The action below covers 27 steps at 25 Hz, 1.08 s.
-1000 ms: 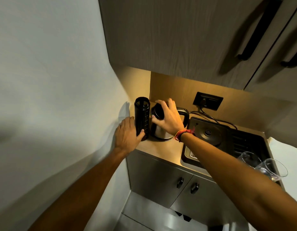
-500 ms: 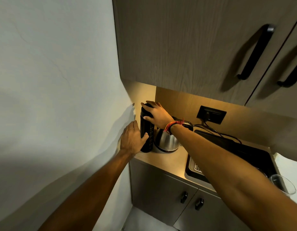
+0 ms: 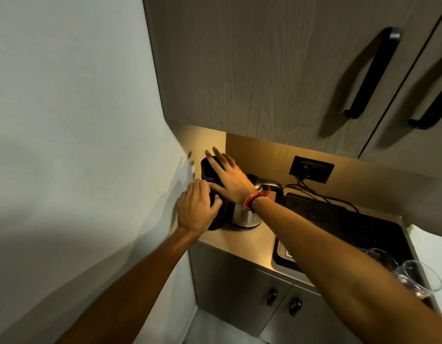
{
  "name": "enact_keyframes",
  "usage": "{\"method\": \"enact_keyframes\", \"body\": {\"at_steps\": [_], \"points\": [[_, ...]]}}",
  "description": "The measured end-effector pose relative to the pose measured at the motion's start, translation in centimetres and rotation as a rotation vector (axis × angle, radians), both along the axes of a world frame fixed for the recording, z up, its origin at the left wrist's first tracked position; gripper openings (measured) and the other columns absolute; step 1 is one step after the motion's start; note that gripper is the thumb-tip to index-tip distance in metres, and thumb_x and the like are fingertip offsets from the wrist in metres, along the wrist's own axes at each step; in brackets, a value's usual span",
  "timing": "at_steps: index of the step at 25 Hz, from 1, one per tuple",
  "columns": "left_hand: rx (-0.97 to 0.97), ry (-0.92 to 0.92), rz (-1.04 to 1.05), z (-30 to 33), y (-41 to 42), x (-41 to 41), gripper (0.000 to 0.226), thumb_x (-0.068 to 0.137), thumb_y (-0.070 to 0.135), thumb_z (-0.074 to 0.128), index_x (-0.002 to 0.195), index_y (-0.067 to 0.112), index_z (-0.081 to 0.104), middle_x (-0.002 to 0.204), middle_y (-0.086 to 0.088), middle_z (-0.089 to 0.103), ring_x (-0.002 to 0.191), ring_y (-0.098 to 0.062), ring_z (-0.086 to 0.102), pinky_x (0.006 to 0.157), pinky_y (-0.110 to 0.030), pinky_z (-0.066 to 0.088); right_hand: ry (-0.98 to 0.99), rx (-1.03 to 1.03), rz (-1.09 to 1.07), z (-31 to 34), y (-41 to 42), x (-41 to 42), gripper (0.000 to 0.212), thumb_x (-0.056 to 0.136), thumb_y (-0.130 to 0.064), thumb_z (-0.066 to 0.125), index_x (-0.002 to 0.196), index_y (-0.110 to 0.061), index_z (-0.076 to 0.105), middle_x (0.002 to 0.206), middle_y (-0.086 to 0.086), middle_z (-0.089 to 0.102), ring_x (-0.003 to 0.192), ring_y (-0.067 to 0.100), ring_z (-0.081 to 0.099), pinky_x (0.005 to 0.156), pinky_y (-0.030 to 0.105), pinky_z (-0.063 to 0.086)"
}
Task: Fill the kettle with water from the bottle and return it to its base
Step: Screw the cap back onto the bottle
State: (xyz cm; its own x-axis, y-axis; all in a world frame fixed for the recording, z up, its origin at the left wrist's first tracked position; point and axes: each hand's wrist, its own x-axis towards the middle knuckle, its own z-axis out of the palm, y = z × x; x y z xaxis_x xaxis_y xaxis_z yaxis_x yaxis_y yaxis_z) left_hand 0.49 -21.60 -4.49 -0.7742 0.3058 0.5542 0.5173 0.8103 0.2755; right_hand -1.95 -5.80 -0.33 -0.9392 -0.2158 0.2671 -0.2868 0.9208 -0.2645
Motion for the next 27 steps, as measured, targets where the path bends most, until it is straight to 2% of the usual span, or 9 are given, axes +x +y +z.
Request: {"method": "enact_keyframes", "body": {"at_steps": [3,6,9,11,13,15,21,25,27], "points": [[-0.029,0.083,-0.219,0.0,2.1,0.2,0.023,0.090,0.032,0.060,0.100,0.012,0.054,0.091,-0.006,0.056,0.082,-0.019,0.054,0.065,-0.031,0.050,0.088,0.009,-0.037,-1.8,4.9,1.8,0.082,0.092,-0.066,0.035,0.155,-0.030,-0.004,0.165,0.006,0.005,0.150,0.029,0.013,0.120,0.043,0.017],[-0.199,0.064,-0.406,0.2,6.0,-0.5,0.033,0.090,0.033,0.059,0.112,0.010,0.052,0.106,-0.009,0.055,0.095,-0.021,0.052,0.076,-0.033,0.052,-0.041,0.123,-0.199,-2.9,10.7,2.6,0.083,0.091,-0.063,0.039,0.156,-0.020,0.009,0.162,0.011,0.018,0.147,0.032,0.022,0.121,0.046,0.025],[-0.299,-0.141,-0.395,1.3,10.6,-2.5,0.071,0.084,0.043,0.068,0.138,0.007,0.040,0.132,-0.015,0.047,0.120,-0.030,0.048,0.098,-0.040,0.048,-0.273,0.254,-0.276,-3.1,13.9,2.1,0.080,0.087,-0.049,0.056,0.151,-0.014,0.024,0.148,0.015,0.038,0.131,0.036,0.041,0.108,0.047,0.040],[-0.395,-0.334,-0.306,1.8,13.1,-4.3,0.096,0.080,0.051,0.072,0.149,0.006,0.024,0.145,-0.021,0.036,0.133,-0.038,0.038,0.109,-0.045,0.039,-0.362,0.245,-0.270,-3.3,14.5,1.9,0.069,0.086,-0.034,0.062,0.144,-0.010,0.032,0.136,0.016,0.045,0.120,0.040,0.050,0.096,0.050,0.048],[-0.507,-0.528,-0.219,1.9,14.9,-5.9,0.112,0.075,0.059,0.075,0.153,0.006,0.014,0.153,-0.027,0.026,0.140,-0.045,0.030,0.113,-0.051,0.032,-0.332,0.214,-0.268,-3.9,15.0,1.5,0.050,0.089,-0.019,0.060,0.132,-0.004,0.041,0.127,0.019,0.048,0.112,0.043,0.055,0.087,0.051,0.051],[-0.562,-0.627,-0.166,1.4,16.0,-7.0,0.118,0.070,0.061,0.078,0.153,0.009,0.013,0.155,-0.029,0.022,0.141,-0.048,0.027,0.113,-0.056,0.032,-0.262,0.199,-0.285,-4.2,15.1,1.1,0.037,0.090,-0.010,0.057,0.123,-0.003,0.045,0.121,0.020,0.051,0.105,0.044,0.058,0.080,0.050,0.050],[-0.577,-0.648,-0.113,1.3,17.0,-7.9,0.120,0.063,0.062,0.083,0.152,0.017,0.019,0.153,-0.028,0.027,0.138,-0.049,0.032,0.108,-0.058,0.038,-0.195,0.121,-0.352,-5.0,15.2,1.6,0.033,0.090,-0.011,0.056,0.121,-0.005,0.045,0.117,0.018,0.052,0.101,0.043,0.057,0.074,0.050,0.050],[-0.440,-0.651,-0.126,2.7,18.6,-7.7,0.115,0.061,0.054,0.088,0.150,0.018,0.024,0.152,-0.027,0.028,0.139,-0.051,0.029,0.105,-0.061,0.039,-0.140,0.142,-0.407,-2.1,16.5,2.8,0.027,0.094,-0.011,0.047,0.120,-0.003,0.046,0.120,0.019,0.052,0.103,0.042,0.055,0.076,0.052,0.050],[-0.375,-0.613,-0.168,3.8,20.3,-7.6,0.117,0.062,0.049,0.090,0.152,0.017,0.022,0.156,-0.028,0.022,0.142,-0.053,0.021,0.110,-0.063,0.032,-0.134,0.041,-0.461,0.7,17.0,5.2,0.018,0.094,-0.005,0.044,0.109,0.000,0.052,0.121,0.026,0.053,0.109,0.045,0.054,0.083,0.053,0.046]]}}
